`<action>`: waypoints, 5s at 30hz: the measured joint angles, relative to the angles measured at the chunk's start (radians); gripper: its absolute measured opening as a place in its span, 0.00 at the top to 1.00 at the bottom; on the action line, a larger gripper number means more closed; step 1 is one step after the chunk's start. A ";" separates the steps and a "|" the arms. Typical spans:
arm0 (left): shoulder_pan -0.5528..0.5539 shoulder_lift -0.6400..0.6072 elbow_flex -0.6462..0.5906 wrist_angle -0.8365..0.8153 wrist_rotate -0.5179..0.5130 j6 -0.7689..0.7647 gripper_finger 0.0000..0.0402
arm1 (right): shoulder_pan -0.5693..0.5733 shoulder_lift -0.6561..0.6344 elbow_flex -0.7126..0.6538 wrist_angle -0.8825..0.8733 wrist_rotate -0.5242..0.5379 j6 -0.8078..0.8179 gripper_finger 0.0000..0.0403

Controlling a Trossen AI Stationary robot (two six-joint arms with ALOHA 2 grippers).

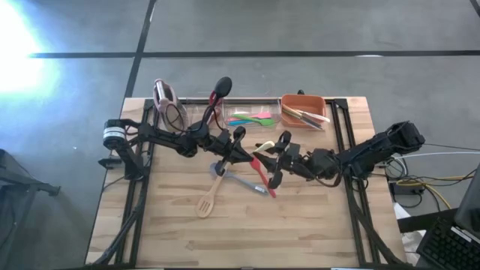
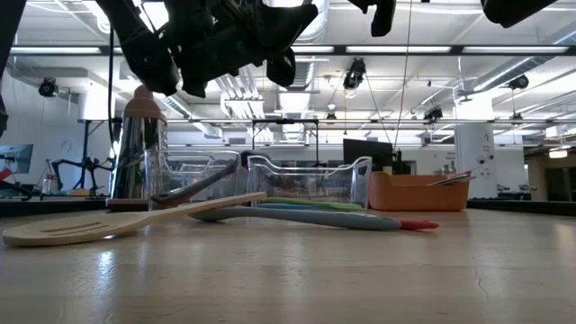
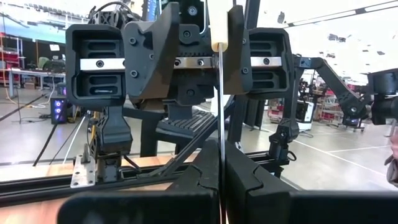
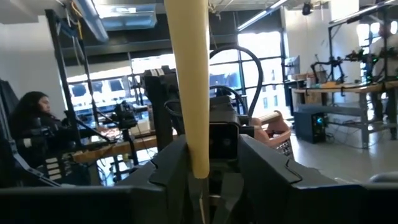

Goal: Pick & Place Kitchen Items
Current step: Put the yellow knife into the orange bin

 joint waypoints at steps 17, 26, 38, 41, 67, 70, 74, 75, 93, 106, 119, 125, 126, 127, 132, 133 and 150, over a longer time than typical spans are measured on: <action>0.000 0.000 0.001 -0.004 0.011 0.001 1.00 | -0.020 0.088 0.092 -0.031 -0.037 -0.094 0.94; 0.000 -0.001 0.000 -0.008 0.009 -0.003 0.98 | -0.007 0.052 0.088 -0.103 -0.031 -0.082 0.96; 0.002 -0.002 0.031 -0.127 0.051 -0.033 0.75 | -0.003 -0.075 0.126 -0.421 0.072 -0.070 0.97; 0.003 -0.004 0.043 -0.178 0.035 -0.030 0.65 | -0.003 -0.148 0.156 -0.609 0.096 -0.016 0.97; -0.001 -0.021 0.060 -0.318 0.026 -0.082 0.37 | -0.385 -0.233 0.718 -2.117 0.043 0.317 0.97; -0.002 -0.021 0.059 -0.327 0.025 -0.078 0.37 | -0.516 -0.204 0.752 -2.166 -0.093 0.274 0.97; -0.002 -0.021 0.059 -0.326 0.026 -0.079 0.37 | -0.683 -0.122 0.789 -2.276 -0.227 0.195 0.97; -0.002 -0.021 0.058 -0.329 0.026 -0.078 0.37 | -0.716 -0.097 0.798 -2.298 -0.246 0.175 0.97; 0.001 -0.021 0.058 -0.368 0.026 -0.035 0.37 | -0.997 0.391 0.975 -2.577 -0.358 -0.106 0.97; 0.001 -0.021 0.058 -0.371 0.027 -0.028 0.37 | -1.091 0.569 1.080 -2.603 -0.360 -0.144 0.97; 0.005 -0.021 0.058 -0.377 0.026 -0.026 0.37 | -1.112 0.685 1.077 -2.603 -0.364 -0.159 0.97; 0.006 -0.021 0.058 -0.377 0.027 -0.025 0.37 | -1.113 0.725 1.077 -2.602 -0.366 -0.170 0.97; 0.006 -0.021 0.058 -0.377 0.026 -0.024 0.37 | -1.113 0.726 1.077 -2.603 -0.367 -0.171 0.97; 0.006 -0.021 0.058 -0.377 0.027 -0.022 0.37 | -1.113 0.727 1.077 -2.603 -0.371 -0.170 0.97; 0.007 -0.021 0.058 -0.377 0.026 -0.018 0.37 | -1.114 0.728 1.074 -2.602 -0.386 -0.170 0.97; 0.008 -0.021 0.058 -0.377 0.027 -0.018 0.37 | -1.114 0.728 1.072 -2.603 -0.386 -0.169 0.97; 0.007 -0.021 0.058 -0.376 0.027 -0.019 0.37 | -1.115 0.728 1.049 -2.595 -0.413 -0.166 0.97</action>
